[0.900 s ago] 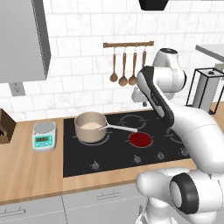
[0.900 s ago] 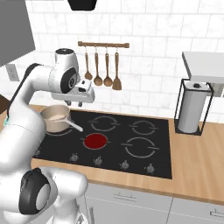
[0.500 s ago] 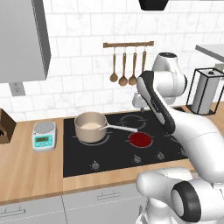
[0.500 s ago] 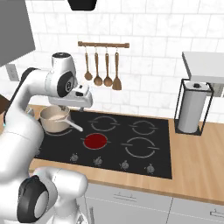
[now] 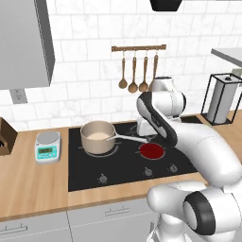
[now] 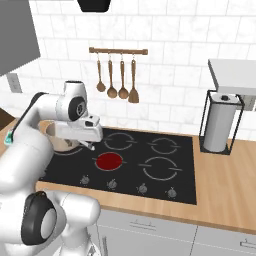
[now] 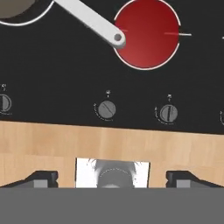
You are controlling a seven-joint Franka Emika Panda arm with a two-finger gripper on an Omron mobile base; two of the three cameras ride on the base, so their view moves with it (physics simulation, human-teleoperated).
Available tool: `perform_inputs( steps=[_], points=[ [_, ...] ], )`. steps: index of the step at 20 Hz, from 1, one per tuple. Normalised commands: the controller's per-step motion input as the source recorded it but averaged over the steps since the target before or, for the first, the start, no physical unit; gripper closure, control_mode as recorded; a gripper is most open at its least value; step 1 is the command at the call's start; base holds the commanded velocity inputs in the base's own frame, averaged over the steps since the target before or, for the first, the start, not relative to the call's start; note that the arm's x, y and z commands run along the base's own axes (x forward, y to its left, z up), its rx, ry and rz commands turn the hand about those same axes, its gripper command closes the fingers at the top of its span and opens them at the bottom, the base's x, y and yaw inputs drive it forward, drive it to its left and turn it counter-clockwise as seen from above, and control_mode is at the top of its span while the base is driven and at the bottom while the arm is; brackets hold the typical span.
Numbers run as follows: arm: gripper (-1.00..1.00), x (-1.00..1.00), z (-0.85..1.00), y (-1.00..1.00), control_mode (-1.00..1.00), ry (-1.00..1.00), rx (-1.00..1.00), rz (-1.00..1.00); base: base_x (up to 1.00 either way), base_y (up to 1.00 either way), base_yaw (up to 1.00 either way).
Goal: Turn off the front center burner of the stove.
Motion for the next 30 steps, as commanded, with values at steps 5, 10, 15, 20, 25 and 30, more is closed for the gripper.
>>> perform_inputs(
  steps=[5, 10, 15, 20, 25, 30],
  points=[
    [-1.0, 0.02, -0.73, 0.16, -1.0, 0.1, 0.0, 0.01, 0.0, 0.0, 0.0],
    [-1.0, 0.15, -0.69, 0.21, -1.0, 0.0, 0.0, 0.06, 0.0, 0.0, 0.0],
    [-1.0, 0.13, -0.53, 0.04, -1.0, 0.0, -0.01, 0.13, 0.0, 0.0, 0.0],
    [-1.0, 0.1, -0.59, 0.0, -1.0, -0.01, -0.07, 0.2, 0.0, 0.0, 0.0],
    [-1.0, 0.34, -0.53, 0.0, -1.0, -0.06, -0.01, 0.11, 0.0, 0.0, 0.0],
    [-1.0, 0.05, -0.24, -0.08, -1.0, -0.03, 0.0, 0.07, 0.0, 0.0, 0.0]
  ],
)
